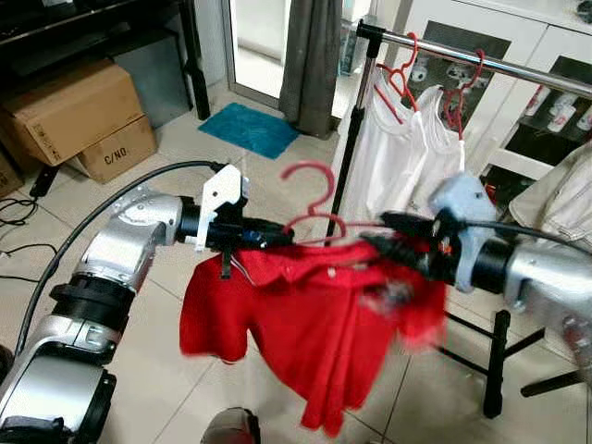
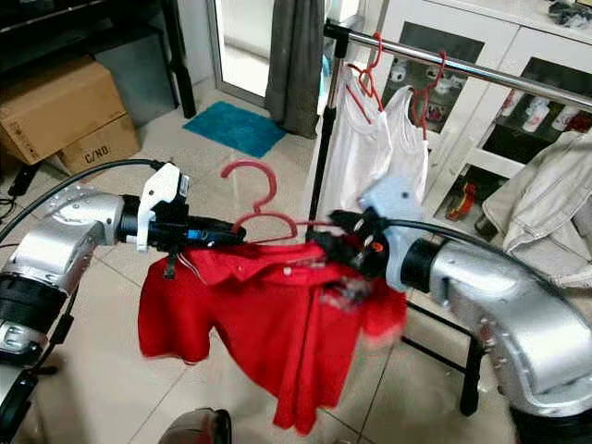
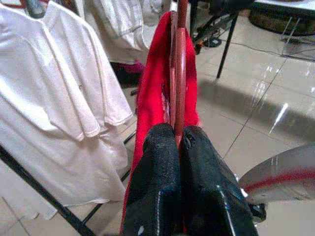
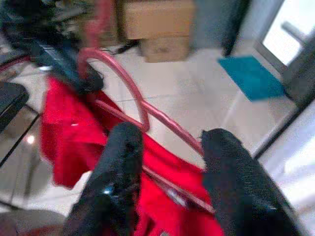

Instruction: Hang hanger

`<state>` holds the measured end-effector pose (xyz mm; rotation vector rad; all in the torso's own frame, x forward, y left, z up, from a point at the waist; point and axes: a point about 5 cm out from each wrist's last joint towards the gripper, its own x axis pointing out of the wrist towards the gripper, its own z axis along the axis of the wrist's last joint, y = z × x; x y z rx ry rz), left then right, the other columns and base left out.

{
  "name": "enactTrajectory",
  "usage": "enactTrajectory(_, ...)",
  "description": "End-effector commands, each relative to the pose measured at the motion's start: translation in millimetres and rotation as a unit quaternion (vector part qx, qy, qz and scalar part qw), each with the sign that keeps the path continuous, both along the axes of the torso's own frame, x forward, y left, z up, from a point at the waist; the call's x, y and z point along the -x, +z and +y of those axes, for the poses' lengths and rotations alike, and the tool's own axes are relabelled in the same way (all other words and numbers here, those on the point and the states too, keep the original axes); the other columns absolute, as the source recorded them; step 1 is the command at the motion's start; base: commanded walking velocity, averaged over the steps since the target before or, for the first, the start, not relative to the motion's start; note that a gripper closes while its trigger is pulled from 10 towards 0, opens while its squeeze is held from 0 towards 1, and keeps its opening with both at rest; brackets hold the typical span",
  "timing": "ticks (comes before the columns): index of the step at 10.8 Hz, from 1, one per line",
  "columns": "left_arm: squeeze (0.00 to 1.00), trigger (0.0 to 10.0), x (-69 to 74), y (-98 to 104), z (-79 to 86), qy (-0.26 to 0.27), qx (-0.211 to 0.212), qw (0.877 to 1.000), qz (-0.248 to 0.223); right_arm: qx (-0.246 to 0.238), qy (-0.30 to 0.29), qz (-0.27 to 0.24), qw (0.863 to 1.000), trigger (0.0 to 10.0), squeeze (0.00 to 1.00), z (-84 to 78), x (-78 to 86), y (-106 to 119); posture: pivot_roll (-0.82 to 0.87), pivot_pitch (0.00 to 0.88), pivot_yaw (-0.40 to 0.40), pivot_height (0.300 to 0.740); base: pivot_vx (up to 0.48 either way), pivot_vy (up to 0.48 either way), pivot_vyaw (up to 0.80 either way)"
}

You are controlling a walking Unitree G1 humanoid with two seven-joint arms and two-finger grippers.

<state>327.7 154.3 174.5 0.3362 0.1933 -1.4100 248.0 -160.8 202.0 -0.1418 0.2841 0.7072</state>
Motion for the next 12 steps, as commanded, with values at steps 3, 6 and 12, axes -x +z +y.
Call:
enactTrajectory(3, 0.00, 0.0, -1.6, 4.5, -1.2, 0.012, 0.014, 1.000, -0.015, -0.005, -0.159, 0.039, 0.987, 10.0, 0.00, -12.0, -6.5, -22.4, 0.02, 0.062, 0.000, 0.740, 0.000, 0.000, 0.00)
enactTrajectory(6, 0.00, 0.0, -4.2, 3.8, -0.6, 0.024, 0.004, 0.999, -0.025, 0.001, -0.240, 0.055, 0.969, 10.0, 0.00, -18.5, -10.4, -31.6, 0.03, 0.059, -0.001, 0.740, 0.000, 0.000, 0.00)
enactTrajectory(12, 0.00, 0.0, -3.9, 2.5, -0.9, 0.027, 0.005, 0.999, -0.029, -0.038, -0.269, 0.087, 0.958, 10.0, 0.00, -20.3, -12.7, -41.9, 0.03, 0.042, -0.012, 0.740, 0.000, 0.000, 0.00)
